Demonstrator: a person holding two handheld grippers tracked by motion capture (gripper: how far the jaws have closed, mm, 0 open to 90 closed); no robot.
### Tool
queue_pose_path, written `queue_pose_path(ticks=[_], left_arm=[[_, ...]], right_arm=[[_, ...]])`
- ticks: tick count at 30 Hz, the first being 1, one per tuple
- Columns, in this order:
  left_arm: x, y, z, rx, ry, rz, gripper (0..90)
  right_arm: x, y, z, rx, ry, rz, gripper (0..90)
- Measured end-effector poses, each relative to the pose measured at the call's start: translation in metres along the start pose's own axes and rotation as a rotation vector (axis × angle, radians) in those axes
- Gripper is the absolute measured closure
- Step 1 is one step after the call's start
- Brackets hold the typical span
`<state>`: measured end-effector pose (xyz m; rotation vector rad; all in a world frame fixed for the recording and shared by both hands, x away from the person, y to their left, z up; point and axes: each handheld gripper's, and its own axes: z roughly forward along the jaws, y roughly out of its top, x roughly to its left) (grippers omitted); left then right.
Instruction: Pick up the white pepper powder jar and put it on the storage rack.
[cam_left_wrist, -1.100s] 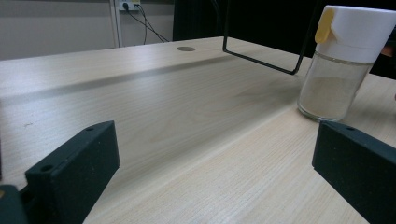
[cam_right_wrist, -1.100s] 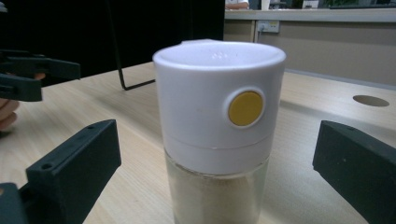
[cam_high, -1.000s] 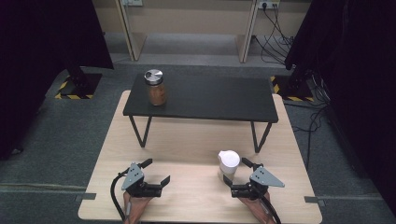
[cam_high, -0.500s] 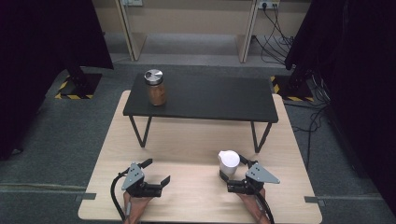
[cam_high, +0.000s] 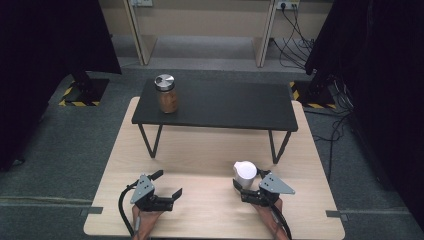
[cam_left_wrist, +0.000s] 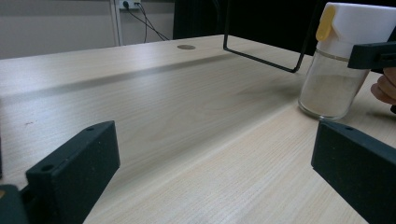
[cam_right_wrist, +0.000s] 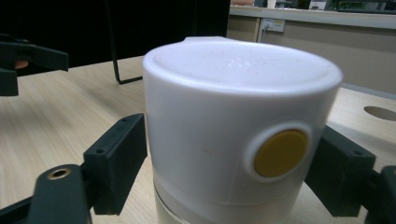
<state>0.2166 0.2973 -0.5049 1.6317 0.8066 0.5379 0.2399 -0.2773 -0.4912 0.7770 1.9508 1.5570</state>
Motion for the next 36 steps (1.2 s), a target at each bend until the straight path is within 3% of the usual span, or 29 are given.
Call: queue_pose_path(ticks=[4, 21, 36], left_arm=[[0.0, 0.0, 0.0, 0.001, 0.0, 0.001, 0.5], [-0.001, 0.0, 0.0, 0.001, 0.001, 0.004, 0.7], [0.0, 0.0, 0.001, 0.004, -0.003, 0.004, 0.8]], right_arm=[[0.004, -0.003, 0.0, -0.015, -0.024, 0.002, 29.3], [0.011, 0.0, -0.001, -0.005, -0.046, 0.007, 30.6], [0.005, 0.015, -0.01, -0.026, -0.038, 0.043, 30.7]])
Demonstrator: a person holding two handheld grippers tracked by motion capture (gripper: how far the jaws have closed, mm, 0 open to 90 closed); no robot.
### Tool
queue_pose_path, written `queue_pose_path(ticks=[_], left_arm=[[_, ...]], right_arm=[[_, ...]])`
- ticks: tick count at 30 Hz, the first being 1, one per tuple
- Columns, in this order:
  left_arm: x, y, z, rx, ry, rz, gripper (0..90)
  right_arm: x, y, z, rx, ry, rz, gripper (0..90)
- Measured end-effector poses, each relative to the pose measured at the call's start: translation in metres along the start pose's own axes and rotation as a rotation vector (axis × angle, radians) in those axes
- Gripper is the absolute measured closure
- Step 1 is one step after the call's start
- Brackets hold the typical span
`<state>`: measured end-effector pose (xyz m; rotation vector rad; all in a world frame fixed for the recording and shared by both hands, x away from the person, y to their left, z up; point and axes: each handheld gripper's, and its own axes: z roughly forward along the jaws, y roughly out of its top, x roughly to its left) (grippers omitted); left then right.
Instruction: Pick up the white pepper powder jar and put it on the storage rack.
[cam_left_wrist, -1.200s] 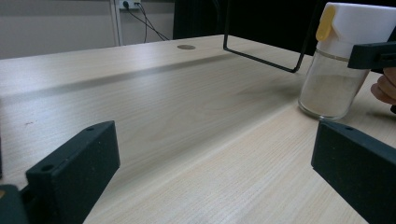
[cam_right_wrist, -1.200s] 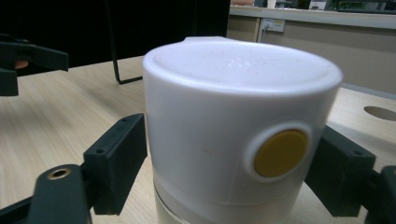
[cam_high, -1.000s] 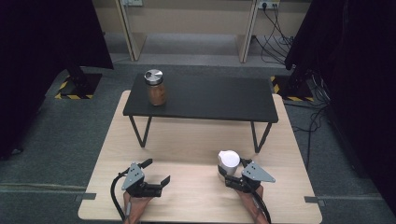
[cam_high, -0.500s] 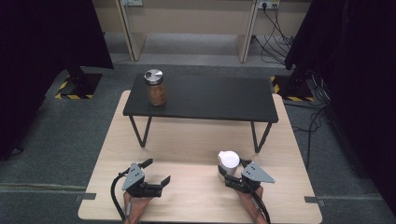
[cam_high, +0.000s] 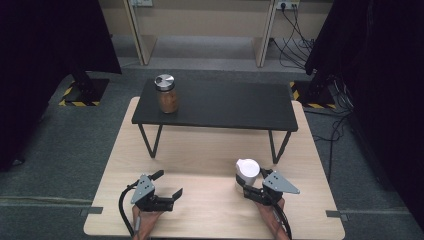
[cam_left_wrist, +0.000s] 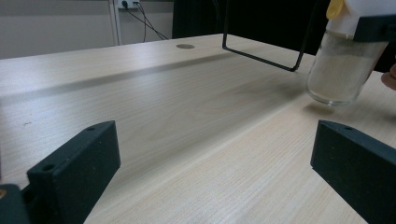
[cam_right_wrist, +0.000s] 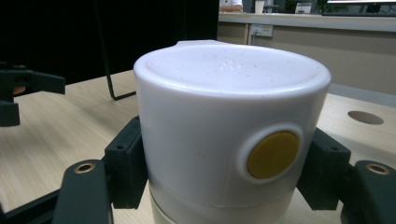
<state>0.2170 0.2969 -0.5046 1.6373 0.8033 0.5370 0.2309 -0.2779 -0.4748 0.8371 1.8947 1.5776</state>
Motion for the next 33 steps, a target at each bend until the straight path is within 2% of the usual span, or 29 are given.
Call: queue_pose_path(ticks=[6, 15, 18, 21, 26, 27, 28, 29, 32, 33], left_arm=[[0.0, 0.0, 0.0, 0.001, -0.001, -0.001, 0.8], [0.0, 0.0, 0.001, 0.003, -0.002, 0.002, 0.8], [0.001, 0.0, 0.001, 0.004, -0.002, -0.001, 0.8], [0.001, 0.0, 0.001, 0.004, -0.003, 0.001, 0.9], [0.001, 0.0, 0.001, 0.004, -0.004, -0.001, 0.9], [0.001, 0.0, 0.001, 0.004, -0.004, -0.002, 0.9], [0.001, 0.0, 0.001, 0.004, -0.004, -0.002, 0.9], [0.001, 0.001, 0.001, 0.006, -0.004, -0.001, 0.9], [0.0, 0.001, 0.001, 0.005, -0.005, 0.0, 0.9], [0.0, 0.001, 0.001, 0.006, -0.004, 0.0, 0.9]], right_arm=[[-0.001, 0.012, -0.004, -0.01, -0.012, -0.002, 30.7], [-0.009, 0.034, -0.009, -0.027, 0.005, 0.02, 30.7], [-0.008, 0.047, -0.012, -0.029, 0.003, 0.021, 30.7], [-0.009, 0.065, -0.017, -0.039, 0.016, 0.051, 30.7], [-0.008, 0.083, -0.019, -0.047, 0.016, 0.04, 30.7], [-0.008, 0.092, -0.018, -0.042, 0.015, 0.033, 30.7], [-0.008, 0.092, -0.018, -0.042, 0.015, 0.033, 30.7], [-0.008, 0.101, -0.017, -0.031, 0.011, 0.02, 30.7], [-0.007, 0.108, -0.016, -0.025, 0.008, 0.01, 30.7], [-0.008, 0.115, -0.016, -0.018, 0.003, 0.004, 30.7]])
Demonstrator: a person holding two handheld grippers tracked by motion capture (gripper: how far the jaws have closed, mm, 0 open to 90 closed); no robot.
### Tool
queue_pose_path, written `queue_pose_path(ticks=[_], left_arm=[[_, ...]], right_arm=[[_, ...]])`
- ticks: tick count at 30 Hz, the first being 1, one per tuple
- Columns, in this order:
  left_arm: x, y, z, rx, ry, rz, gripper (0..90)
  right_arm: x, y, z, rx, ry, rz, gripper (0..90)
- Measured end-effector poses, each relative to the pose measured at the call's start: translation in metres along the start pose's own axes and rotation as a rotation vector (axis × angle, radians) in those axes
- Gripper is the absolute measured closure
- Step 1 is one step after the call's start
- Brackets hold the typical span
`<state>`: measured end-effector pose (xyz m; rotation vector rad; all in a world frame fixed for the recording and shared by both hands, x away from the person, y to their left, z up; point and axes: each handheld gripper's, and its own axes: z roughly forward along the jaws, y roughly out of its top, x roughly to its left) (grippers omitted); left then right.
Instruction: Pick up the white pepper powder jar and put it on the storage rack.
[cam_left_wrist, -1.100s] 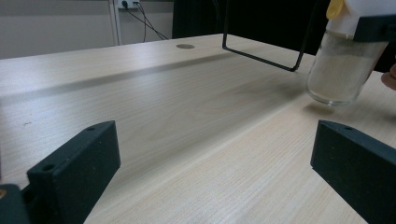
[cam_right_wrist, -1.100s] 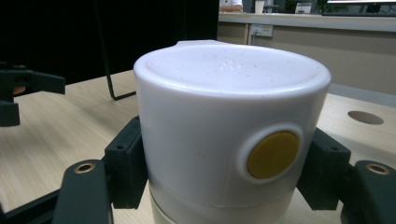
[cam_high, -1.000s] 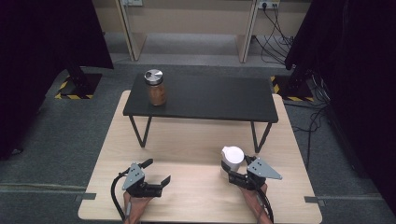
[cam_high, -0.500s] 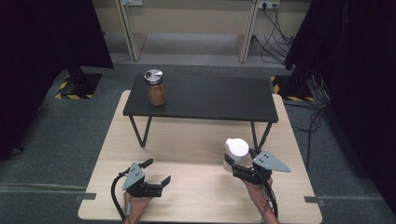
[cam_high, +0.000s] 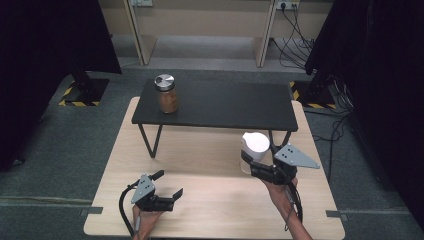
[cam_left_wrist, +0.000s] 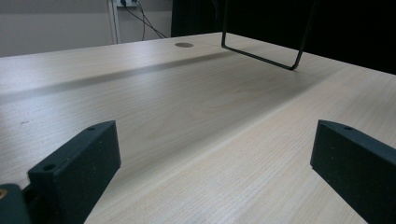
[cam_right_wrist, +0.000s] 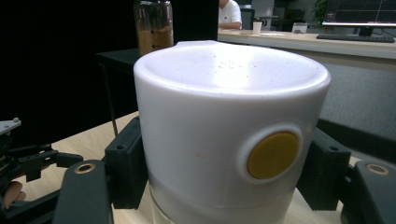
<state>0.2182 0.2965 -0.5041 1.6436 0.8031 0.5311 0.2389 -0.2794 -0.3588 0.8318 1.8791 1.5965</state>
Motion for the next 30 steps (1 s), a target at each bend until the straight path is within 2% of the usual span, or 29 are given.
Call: queue_pose_path(ticks=[5, 8, 13, 17, 19, 28, 30], left_arm=[[0.0, 0.0, 0.0, 0.001, 0.0, -0.002, 1.0], [0.0, 0.0, 0.0, 0.0, -0.001, 0.0, 1.0], [0.0, 0.0, 0.0, 0.0, -0.002, 0.0, 1.0], [0.0, 0.0, 0.0, -0.002, -0.002, -0.003, 1.0], [0.0, 0.0, 0.0, -0.001, -0.003, -0.002, 1.0], [0.001, 0.0, 0.0, 0.001, -0.004, -0.005, 1.0], [0.001, 0.0, 0.0, 0.001, -0.005, -0.005, 1.0]], right_arm=[[-0.005, 0.017, 0.0, 0.018, -0.002, 0.007, 30.7], [-0.012, 0.033, -0.001, 0.025, 0.006, 0.027, 30.7], [-0.014, 0.057, 0.0, 0.048, -0.004, -0.009, 30.7], [-0.018, 0.068, 0.002, 0.047, -0.008, 0.001, 30.7], [-0.025, 0.078, 0.005, 0.044, -0.006, 0.027, 30.7], [-0.029, 0.101, 0.019, 0.055, -0.038, 0.025, 30.7], [-0.032, 0.105, 0.027, 0.059, -0.053, 0.04, 30.7]])
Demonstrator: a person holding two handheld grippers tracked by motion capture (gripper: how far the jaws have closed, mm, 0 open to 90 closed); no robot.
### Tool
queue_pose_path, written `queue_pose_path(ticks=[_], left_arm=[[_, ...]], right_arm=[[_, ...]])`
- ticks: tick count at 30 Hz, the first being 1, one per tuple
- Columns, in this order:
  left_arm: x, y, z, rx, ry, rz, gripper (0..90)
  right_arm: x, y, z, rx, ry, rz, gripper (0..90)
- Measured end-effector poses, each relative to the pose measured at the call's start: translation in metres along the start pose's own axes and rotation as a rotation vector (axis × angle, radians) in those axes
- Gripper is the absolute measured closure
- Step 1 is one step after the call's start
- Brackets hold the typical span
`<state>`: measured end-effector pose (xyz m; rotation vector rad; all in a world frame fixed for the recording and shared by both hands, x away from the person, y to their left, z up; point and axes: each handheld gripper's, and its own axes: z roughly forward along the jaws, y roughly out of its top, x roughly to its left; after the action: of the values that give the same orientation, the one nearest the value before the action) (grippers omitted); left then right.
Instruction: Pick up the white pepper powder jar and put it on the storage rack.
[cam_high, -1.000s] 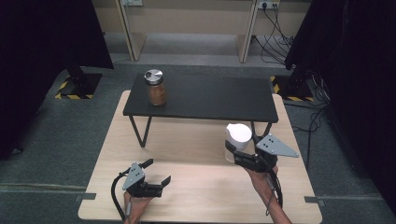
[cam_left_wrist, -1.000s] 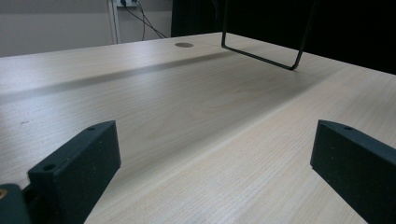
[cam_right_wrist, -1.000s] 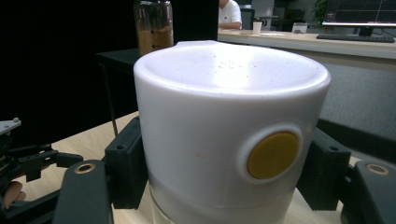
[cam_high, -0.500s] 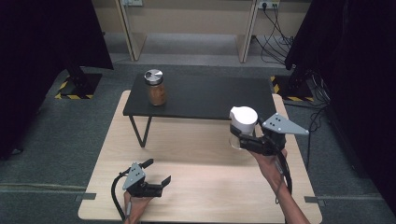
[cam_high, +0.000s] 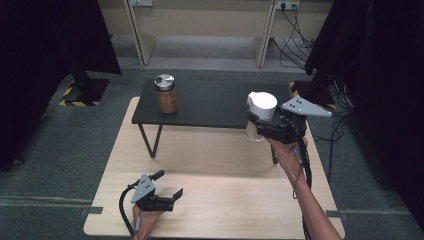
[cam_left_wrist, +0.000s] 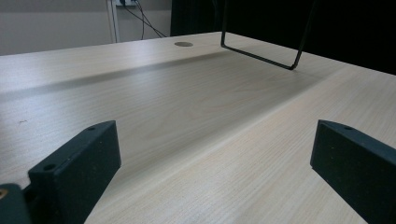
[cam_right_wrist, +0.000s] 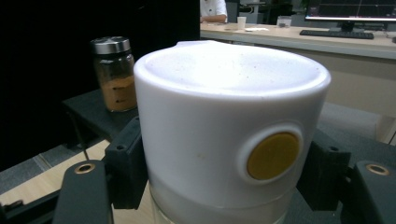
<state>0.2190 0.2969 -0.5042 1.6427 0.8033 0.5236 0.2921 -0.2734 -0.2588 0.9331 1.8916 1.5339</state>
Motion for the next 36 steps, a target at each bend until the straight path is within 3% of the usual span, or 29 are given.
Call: queue_pose_path(ticks=[7, 26, 36], left_arm=[[0.001, 0.0, 0.0, -0.003, -0.003, -0.004, 0.9], [0.0, 0.0, 0.0, -0.002, -0.003, -0.002, 1.0], [0.0, 0.0, 0.0, -0.002, -0.003, -0.001, 1.0]], right_arm=[[-0.004, 0.007, 0.014, 0.001, -0.038, 0.01, 30.8], [-0.016, 0.015, 0.046, -0.006, -0.214, 0.063, 30.7], [-0.015, 0.02, 0.055, -0.016, -0.257, 0.064, 30.8]])
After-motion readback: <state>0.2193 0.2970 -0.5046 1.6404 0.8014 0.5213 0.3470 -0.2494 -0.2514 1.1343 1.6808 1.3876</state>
